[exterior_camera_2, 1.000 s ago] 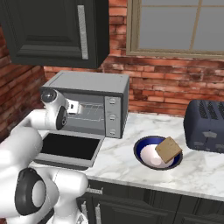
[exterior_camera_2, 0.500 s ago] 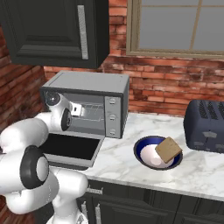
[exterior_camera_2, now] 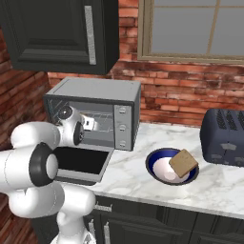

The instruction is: Pick up the heated bread from the toaster oven and place it in the bowl. Then move the bread bowl to the dining counter.

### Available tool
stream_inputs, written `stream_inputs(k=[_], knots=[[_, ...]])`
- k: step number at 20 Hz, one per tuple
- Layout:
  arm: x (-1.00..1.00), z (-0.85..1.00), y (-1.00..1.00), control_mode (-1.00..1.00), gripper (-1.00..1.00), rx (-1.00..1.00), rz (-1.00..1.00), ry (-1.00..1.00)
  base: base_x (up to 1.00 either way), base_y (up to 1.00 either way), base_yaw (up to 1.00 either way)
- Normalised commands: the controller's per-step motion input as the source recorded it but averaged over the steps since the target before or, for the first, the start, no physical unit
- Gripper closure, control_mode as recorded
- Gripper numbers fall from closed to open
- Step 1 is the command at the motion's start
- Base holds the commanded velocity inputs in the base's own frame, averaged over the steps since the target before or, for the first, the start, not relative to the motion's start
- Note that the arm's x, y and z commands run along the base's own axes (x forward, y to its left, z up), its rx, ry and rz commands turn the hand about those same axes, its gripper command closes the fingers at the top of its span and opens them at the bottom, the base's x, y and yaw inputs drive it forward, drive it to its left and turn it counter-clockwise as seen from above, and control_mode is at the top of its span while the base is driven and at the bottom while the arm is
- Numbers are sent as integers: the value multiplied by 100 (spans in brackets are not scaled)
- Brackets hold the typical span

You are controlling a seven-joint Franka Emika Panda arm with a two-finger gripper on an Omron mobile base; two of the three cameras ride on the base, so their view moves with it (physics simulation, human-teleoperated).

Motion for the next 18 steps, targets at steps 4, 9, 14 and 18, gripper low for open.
stream_inputs(k=[4,9,14,18], knots=[[8,-23,-14,-100,-100,0,-1,2,0,0,0],[4,-5,-2,-100,-100,0,0,0,0,0,0],[-11,18,0,-100,-100,0,0,-14,0,0,0],[0,28,0,-100,-100,0,0,-11,0,0,0]])
